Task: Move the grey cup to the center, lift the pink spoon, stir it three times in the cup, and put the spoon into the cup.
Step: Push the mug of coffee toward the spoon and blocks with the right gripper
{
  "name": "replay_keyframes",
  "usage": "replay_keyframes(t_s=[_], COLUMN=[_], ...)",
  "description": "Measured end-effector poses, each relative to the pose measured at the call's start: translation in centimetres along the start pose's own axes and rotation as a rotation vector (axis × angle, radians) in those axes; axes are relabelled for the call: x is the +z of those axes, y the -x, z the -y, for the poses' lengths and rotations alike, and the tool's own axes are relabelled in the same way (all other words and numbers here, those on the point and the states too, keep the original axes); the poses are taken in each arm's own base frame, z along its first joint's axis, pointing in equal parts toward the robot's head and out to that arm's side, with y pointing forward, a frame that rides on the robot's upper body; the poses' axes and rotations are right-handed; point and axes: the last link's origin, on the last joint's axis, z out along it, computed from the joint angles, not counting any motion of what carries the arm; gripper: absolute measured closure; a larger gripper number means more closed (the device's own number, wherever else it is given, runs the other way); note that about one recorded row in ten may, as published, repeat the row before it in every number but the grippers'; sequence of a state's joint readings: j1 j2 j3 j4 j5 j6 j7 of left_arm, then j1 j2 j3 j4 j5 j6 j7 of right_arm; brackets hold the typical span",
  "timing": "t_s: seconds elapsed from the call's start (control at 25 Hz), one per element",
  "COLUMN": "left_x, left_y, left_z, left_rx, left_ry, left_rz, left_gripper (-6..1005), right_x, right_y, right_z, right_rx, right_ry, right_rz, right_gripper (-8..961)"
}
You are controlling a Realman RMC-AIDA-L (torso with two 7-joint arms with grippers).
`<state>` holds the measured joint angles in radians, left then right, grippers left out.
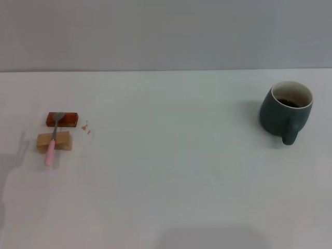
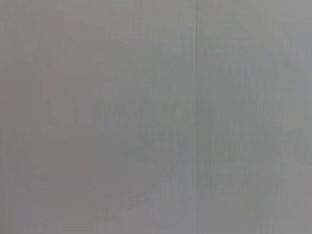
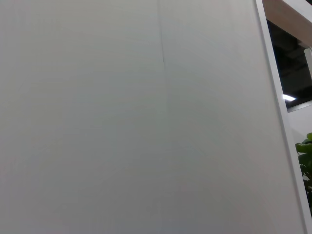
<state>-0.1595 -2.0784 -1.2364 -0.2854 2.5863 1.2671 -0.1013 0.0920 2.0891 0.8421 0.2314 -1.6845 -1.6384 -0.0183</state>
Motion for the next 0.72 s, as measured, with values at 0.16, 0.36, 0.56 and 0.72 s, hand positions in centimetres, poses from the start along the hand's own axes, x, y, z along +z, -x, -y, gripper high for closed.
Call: replay_keyframes(t_s=[0.16, 0.36, 0.56, 0.72], left_x=[0.0, 0.1, 0.1, -0.1], left_y=[0.0, -0.1, -0.1, 0.0], left_z=[0.0, -0.1, 0.0, 0.0], left_rx=[0.000, 0.000, 0.000, 0.000], left_ry=[0.000, 0.002, 0.002, 0.000], left_rz=[0.000, -0.004, -0.006, -0.003], left_gripper=[163, 163, 163, 163], right_x=[0.0, 0.0, 0.0, 0.4], right_y=[0.0, -0.1, -0.3, -1.0], right_z=[0.0, 0.0, 0.1, 0.0], right_rx=[0.001, -0.001, -0.006, -0.008], right_ry=[0.000, 0.000, 0.000, 0.008], right_rz=[-0.002, -0.004, -0.019, -0.069], right_gripper=[953, 954, 954, 955])
